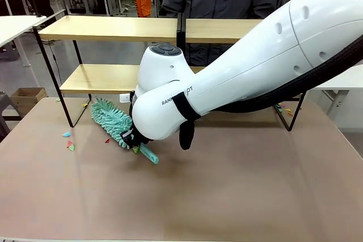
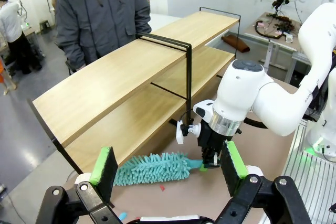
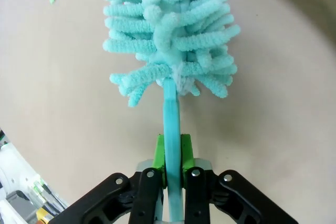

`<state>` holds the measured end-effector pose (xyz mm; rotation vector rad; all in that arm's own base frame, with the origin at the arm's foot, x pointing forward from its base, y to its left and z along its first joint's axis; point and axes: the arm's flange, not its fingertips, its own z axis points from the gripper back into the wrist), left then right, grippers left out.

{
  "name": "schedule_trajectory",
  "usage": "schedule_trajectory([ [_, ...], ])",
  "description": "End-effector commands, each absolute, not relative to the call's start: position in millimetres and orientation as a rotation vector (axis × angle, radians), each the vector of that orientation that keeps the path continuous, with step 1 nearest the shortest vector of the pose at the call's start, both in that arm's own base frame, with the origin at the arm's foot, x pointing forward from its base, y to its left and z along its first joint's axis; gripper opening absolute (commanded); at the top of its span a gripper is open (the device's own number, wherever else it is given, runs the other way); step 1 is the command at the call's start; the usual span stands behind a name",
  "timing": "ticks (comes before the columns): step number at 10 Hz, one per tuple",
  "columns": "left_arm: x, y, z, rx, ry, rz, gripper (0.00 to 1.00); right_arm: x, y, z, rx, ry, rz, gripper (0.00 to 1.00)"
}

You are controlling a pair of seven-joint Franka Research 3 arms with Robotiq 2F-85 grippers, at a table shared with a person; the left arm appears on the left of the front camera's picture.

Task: Clean the shelves.
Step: Clean another randomly selected level of the Shelf with the Duster.

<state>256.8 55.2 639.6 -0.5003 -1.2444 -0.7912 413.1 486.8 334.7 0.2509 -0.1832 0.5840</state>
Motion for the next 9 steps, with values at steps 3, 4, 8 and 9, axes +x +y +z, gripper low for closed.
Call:
schedule_trajectory([
  [3,258,55,638,-0.505,-1.245,-0.796,1.0,404,450,350,0.348,-0.096,0.712,0.12],
  [4,258,55,638,-0.505,-1.245,-0.796,1.0,397,441,352,0.351,-0.015,0.812,0.12],
  [8,258,55,638,-0.505,-1.245,-0.796,1.0,355,396,366,0.487,0.255,1.085,0.12],
  [9,258,55,638,-0.505,-1.245,-0.796,1.0,352,384,373,0.585,0.23,1.114,0.12],
])
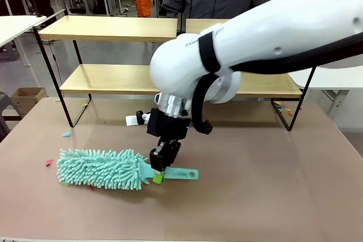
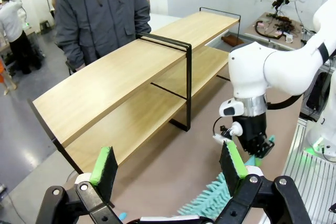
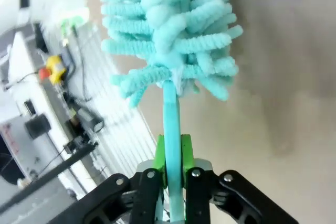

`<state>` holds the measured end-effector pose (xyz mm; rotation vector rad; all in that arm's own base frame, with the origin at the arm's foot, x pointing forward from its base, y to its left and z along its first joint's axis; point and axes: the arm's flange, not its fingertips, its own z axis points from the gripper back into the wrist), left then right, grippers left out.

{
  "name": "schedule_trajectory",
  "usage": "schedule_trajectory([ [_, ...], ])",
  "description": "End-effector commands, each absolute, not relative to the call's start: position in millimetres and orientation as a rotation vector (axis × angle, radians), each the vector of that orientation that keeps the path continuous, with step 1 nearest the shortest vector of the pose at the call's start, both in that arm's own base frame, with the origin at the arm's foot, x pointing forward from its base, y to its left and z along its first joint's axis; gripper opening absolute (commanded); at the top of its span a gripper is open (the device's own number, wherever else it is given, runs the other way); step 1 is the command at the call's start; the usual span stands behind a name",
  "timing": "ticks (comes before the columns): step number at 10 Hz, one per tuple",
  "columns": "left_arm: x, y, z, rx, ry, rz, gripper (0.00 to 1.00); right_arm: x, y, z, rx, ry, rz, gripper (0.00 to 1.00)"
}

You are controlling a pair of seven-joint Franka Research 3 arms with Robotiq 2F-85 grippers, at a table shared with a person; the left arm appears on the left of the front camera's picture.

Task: Clean the shelves.
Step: Clean another randomly selected level of the Shelf with the Duster.

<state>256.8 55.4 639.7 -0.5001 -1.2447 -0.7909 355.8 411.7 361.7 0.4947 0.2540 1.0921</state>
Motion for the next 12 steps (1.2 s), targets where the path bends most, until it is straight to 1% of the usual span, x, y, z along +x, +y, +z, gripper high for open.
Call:
schedule_trajectory([
  [1,258,55,638,-0.505,-1.245,-0.796,1.0,353,371,376,0.666,0.191,1.1,0.12],
  [4,258,55,638,-0.505,-1.245,-0.796,1.0,357,338,384,0.798,0.004,0.988,0.12],
  [7,258,55,638,-0.505,-1.245,-0.796,1.0,346,291,396,0.873,0.015,0.998,0.12],
  [9,258,55,638,-0.505,-1.245,-0.796,1.0,338,237,408,0.908,0.058,0.987,0.12],
  [10,258,55,638,-0.505,-1.245,-0.796,1.0,333,204,414,0.921,0.053,0.972,0.12],
  [12,258,55,638,-0.505,-1.245,-0.796,1.0,323,141,420,0.891,-0.033,0.816,0.12],
])
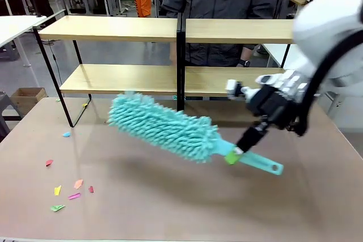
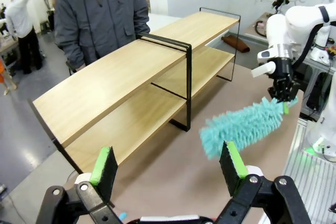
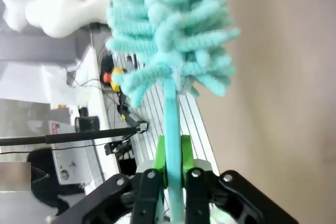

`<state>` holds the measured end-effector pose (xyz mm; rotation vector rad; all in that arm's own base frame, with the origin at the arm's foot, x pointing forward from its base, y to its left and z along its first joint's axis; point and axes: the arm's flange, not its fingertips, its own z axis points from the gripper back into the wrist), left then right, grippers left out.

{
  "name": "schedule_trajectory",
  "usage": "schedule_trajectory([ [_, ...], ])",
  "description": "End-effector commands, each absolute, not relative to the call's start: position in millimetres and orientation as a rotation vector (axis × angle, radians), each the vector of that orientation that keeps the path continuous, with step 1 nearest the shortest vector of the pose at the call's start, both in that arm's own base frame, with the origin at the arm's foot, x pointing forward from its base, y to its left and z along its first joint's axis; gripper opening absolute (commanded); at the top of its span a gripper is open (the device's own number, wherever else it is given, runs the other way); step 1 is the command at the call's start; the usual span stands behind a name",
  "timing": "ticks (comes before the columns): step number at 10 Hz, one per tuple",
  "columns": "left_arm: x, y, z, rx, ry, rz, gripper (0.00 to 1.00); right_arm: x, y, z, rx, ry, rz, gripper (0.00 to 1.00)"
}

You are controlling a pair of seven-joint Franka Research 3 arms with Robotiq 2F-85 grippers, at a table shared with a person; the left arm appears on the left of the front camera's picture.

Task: Clean the shelves.
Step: Clean another randomly selected level of the Shelf with the Duster.

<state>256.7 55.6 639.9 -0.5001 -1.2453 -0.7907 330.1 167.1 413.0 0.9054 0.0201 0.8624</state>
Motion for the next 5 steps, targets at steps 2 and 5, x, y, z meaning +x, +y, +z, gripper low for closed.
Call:
schedule_trajectory([
  [2,258,55,638,-0.505,-1.245,-0.796,1.0,330,167,413,0.905,0.02,0.862,0.12],
  [5,258,55,638,-0.505,-1.245,-0.796,1.0,332,129,416,0.937,-0.045,0.826,0.12],
])
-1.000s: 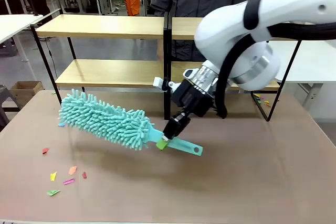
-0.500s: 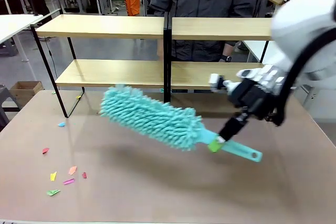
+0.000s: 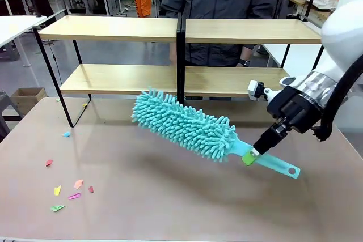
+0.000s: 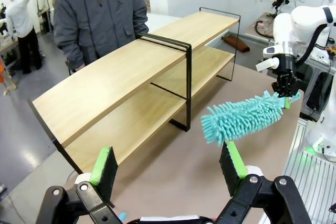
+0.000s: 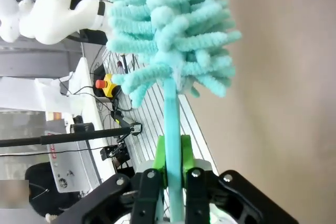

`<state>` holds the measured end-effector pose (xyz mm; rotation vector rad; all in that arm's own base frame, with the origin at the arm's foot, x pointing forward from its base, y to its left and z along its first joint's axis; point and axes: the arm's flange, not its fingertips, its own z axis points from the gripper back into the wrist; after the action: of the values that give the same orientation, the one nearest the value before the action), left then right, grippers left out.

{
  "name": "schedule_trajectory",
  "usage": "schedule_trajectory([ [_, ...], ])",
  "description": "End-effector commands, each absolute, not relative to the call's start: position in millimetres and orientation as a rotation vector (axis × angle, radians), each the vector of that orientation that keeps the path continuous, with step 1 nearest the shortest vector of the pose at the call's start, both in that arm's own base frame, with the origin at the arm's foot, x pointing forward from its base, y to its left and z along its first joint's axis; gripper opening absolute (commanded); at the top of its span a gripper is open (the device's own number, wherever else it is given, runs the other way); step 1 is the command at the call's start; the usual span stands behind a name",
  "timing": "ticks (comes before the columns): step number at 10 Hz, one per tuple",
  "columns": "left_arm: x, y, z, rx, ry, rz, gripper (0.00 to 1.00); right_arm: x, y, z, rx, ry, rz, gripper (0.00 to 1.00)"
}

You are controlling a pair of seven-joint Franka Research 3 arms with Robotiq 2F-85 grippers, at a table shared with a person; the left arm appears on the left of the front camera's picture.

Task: Clean the shelves.
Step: Clean another randomly selected level of the Shelf with the Duster.

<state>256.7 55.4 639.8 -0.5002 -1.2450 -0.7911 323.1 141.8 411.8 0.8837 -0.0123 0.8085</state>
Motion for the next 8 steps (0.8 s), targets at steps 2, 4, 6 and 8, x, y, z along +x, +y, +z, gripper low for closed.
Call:
schedule_trajectory([
  [2,258,55,638,-0.505,-1.245,-0.796,1.0,347,72,425,1.03,-0.018,0.756,0.12],
  [4,258,55,638,-0.505,-1.245,-0.796,1.0,345,-11,446,1.119,-0.046,0.664,0.12],
  [6,258,55,638,-0.505,-1.245,-0.796,1.0,316,-76,477,1.106,-0.079,0.614,0.12],
  [8,258,55,638,-0.505,-1.245,-0.796,1.0,298,-120,516,1.084,-0.117,0.532,0.12],
])
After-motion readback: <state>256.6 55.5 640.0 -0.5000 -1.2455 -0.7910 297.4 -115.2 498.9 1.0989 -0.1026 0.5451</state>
